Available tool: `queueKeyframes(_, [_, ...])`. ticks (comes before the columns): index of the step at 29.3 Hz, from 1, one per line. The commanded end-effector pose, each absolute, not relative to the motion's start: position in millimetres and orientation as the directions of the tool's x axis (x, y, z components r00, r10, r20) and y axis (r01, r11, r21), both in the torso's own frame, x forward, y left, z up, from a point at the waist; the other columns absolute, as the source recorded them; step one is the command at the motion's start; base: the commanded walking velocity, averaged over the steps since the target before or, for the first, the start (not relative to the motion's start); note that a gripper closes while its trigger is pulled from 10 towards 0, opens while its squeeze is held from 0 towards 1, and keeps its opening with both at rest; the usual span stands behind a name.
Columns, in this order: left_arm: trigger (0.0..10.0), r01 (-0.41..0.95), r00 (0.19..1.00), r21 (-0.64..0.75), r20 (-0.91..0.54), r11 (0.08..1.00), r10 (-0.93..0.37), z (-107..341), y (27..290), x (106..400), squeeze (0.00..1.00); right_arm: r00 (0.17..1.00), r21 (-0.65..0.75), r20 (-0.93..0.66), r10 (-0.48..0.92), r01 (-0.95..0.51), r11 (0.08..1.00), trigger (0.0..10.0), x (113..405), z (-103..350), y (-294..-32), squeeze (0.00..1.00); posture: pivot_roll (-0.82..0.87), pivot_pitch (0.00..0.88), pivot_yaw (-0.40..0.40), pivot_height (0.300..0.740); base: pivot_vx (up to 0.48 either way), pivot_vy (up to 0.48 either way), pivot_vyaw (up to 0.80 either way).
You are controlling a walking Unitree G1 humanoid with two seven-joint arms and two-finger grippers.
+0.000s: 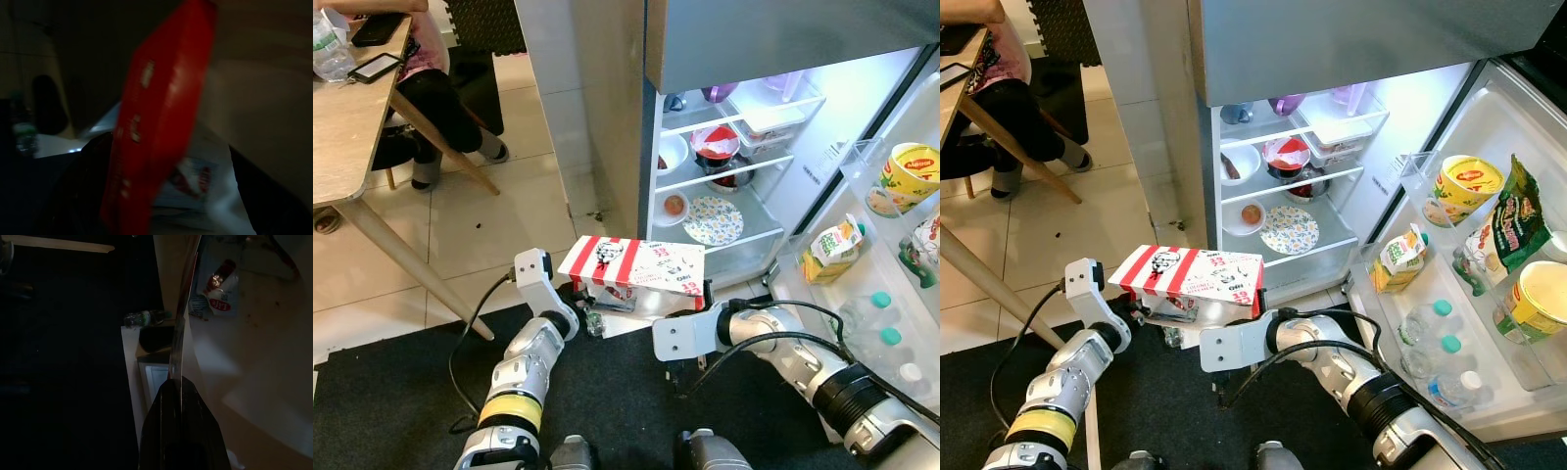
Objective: Restocking fridge
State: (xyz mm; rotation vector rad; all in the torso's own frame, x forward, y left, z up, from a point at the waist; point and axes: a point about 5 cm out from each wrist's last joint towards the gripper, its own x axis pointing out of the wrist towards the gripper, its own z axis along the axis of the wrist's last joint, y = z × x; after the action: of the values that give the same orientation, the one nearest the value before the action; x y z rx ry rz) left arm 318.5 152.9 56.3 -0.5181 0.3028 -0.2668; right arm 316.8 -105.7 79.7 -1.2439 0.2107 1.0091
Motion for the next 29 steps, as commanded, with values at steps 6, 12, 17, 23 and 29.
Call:
queueKeyframes(6, [10.0,0.250,0.897,-0.582,-0.163,0.774,-0.412,58,141,312,1.00,0.559,-0.653,-0.661,0.500,-0.758,-0.015,0.0,312,69,-113,0.00,-0.05,0.200,0.024,0.740,0.000,0.000,0.00])
queueKeyframes(12, [10.0,0.314,0.870,-0.596,-0.131,0.739,-0.475,62,139,309,1.00,0.586,-0.652,-0.672,0.453,-0.758,0.015,0.0,316,64,-125,0.00,-0.05,0.201,0.024,0.740,0.000,0.000,0.00])
queueKeyframes(17, [10.0,0.371,0.837,-0.596,-0.118,0.712,-0.535,62,134,304,1.00,0.614,-0.657,-0.671,0.415,-0.752,0.052,0.0,320,64,-135,0.00,-0.05,0.201,0.023,0.740,0.000,0.000,0.00])
queueKeyframes(23, [10.0,0.454,0.767,-0.591,-0.122,0.667,-0.630,57,129,292,1.00,0.682,-0.676,-0.650,0.334,-0.720,0.154,0.0,331,68,-156,0.00,-0.05,0.202,0.023,0.740,0.000,0.000,0.00])
queueKeyframes(29, [10.0,0.483,0.725,-0.577,-0.157,0.659,-0.670,51,131,281,1.00,0.707,-0.690,-0.636,0.310,-0.701,0.181,0.0,336,72,-165,0.00,-0.05,0.200,0.023,0.740,0.000,0.000,0.00])
